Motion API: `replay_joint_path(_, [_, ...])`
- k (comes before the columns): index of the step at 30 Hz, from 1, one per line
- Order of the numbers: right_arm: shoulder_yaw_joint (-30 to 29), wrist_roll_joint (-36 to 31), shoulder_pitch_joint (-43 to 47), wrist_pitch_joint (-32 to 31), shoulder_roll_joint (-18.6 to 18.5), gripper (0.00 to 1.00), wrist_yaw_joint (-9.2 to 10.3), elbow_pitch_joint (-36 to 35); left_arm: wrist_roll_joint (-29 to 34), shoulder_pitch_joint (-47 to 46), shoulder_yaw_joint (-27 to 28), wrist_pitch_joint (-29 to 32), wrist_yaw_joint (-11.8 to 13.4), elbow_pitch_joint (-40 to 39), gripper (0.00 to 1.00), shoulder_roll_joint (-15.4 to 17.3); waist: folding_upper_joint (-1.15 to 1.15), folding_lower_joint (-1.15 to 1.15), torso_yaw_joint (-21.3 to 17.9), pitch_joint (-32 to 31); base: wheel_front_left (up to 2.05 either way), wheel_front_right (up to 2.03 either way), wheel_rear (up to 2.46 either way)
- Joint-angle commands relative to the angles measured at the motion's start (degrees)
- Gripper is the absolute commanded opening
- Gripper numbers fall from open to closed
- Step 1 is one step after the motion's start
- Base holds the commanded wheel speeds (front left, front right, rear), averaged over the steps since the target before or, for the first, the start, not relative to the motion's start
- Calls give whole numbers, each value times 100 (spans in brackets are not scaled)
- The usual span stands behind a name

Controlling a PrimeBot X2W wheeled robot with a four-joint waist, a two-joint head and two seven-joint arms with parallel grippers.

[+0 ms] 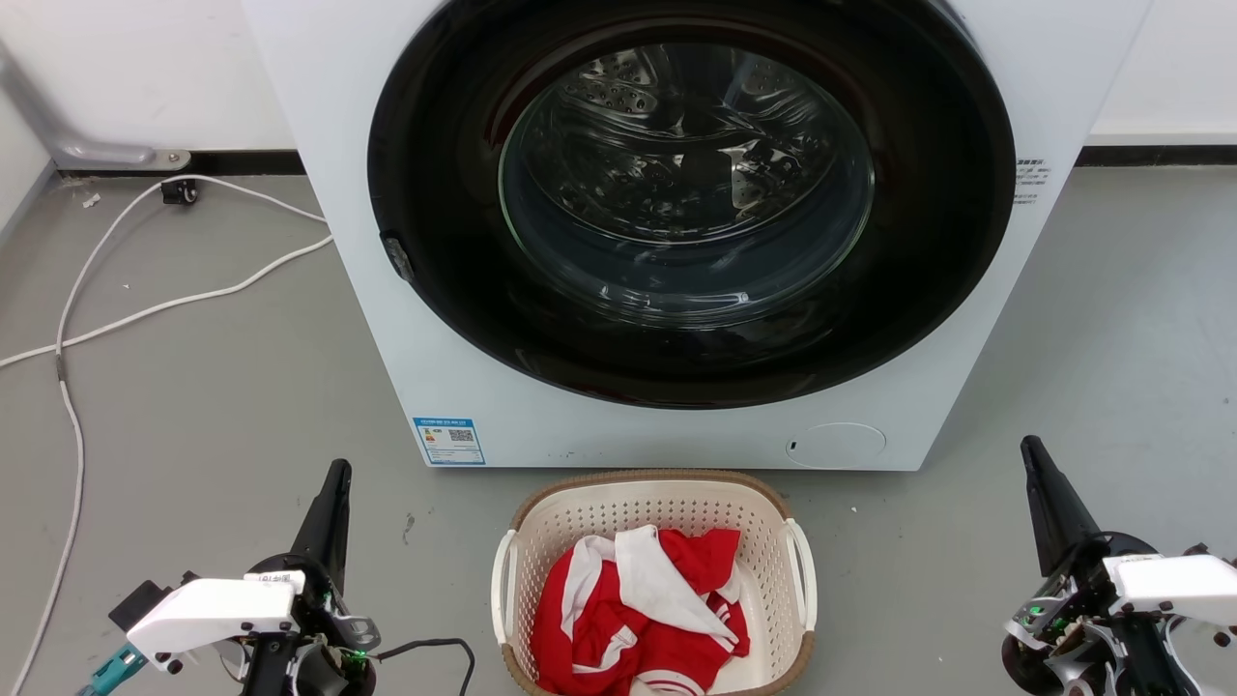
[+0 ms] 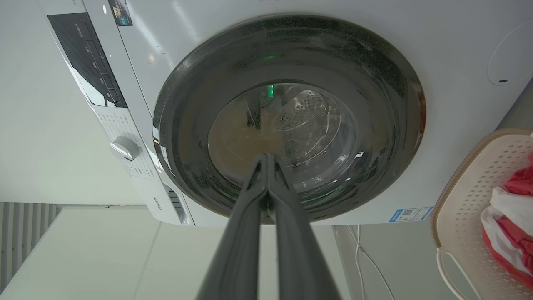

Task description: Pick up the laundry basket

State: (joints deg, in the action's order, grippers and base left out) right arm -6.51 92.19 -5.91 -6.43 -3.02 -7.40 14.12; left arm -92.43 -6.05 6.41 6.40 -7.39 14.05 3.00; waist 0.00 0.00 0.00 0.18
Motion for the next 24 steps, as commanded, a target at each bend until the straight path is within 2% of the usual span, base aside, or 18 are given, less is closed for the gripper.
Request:
replay_joint_path(1, [-6, -15, -60, -9, 16, 0, -17, 6, 26, -22, 19, 18, -19, 8, 0, -2, 0, 0, 0, 0, 0, 0, 0])
replay_joint_path(10, [-1, 0, 0, 1, 0, 0, 0, -1, 1, -1, 1, 1, 0, 0, 0, -1, 0, 0, 0, 0, 0, 0, 0])
replay_joint_path(11, [2, 0, 14, 4, 1, 100, 0, 21, -2, 7, -6, -3, 1, 23, 100, -4, 0, 0, 0, 0, 0, 0, 0])
replay_joint_path(24, [206, -244, 172, 362, -21, 100, -2, -150, 99, -36, -429, -362, 3, -120, 100, -12, 0, 0, 13, 9, 0, 0, 0])
